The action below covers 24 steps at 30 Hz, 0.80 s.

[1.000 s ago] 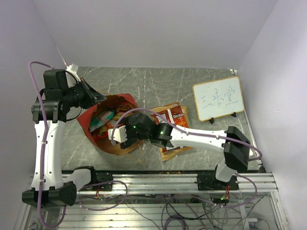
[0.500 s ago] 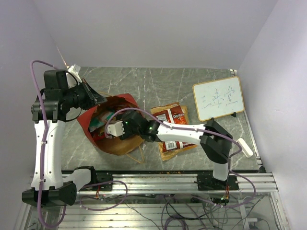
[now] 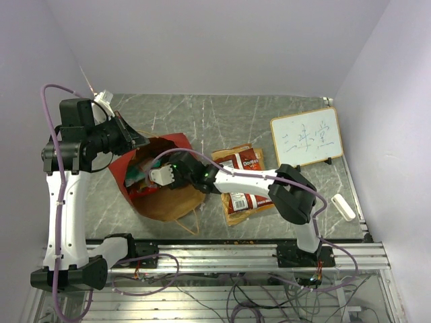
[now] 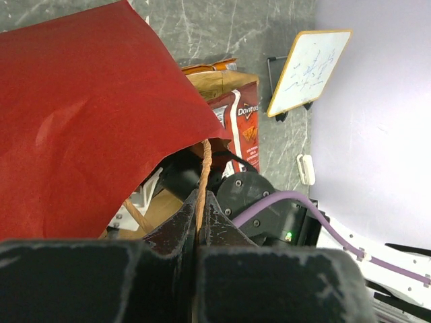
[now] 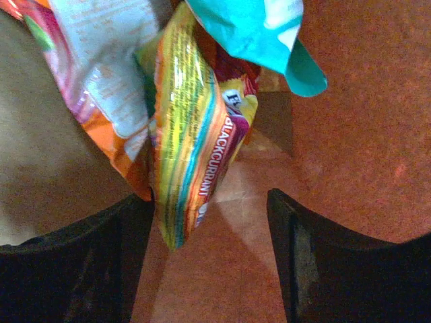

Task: Take the snacks out of the paper bag
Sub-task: Take out the snack from the paper bag.

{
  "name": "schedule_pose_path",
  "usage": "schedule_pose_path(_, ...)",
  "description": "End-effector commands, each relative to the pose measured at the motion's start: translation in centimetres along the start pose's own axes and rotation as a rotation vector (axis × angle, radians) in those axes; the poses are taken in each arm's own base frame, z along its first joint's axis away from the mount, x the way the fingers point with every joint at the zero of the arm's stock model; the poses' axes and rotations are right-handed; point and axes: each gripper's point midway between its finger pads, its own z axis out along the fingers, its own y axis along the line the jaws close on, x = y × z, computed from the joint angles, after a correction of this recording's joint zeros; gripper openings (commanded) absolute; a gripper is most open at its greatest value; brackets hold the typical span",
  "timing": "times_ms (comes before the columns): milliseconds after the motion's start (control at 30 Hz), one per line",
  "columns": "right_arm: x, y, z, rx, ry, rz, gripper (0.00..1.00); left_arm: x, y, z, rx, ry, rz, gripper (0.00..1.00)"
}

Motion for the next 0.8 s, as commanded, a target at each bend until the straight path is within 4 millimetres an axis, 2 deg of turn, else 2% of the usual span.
schedule_pose_path(0, 0.9, -1.0, 1.5, 0.019, -0.008, 0.005, 0.65, 0.1, -0.4, -0.7, 0.014, -0.021, 0.028, 0.07)
schedule_pose_path(167, 0.6, -1.1, 2.1, -0.005, -0.068, 0.011, 0.62, 0.1, -0.4, -0.7, 0.014, -0.020, 0.035, 0.07)
schedule_pose_path(333, -0.2, -0.7, 3.6, -0.020, -0.129, 0.053, 0.59, 0.2, -0.5, -0.7, 0.023, -0.014, 0.034, 0.07)
schedule_pose_path(500, -1.8, -1.4, 4.3, -0.033, -0.171, 0.111, 0.39, 0.2, -0.4, -0.9, 0.008, -0.017, 0.036, 0.07)
schedule_pose_path(767, -3.8, -3.7, 2.0, -0.037, -0.227, 0.245, 0.06, -0.6, -0.3, -1.2, -0.019, -0.049, 0.033, 0.07)
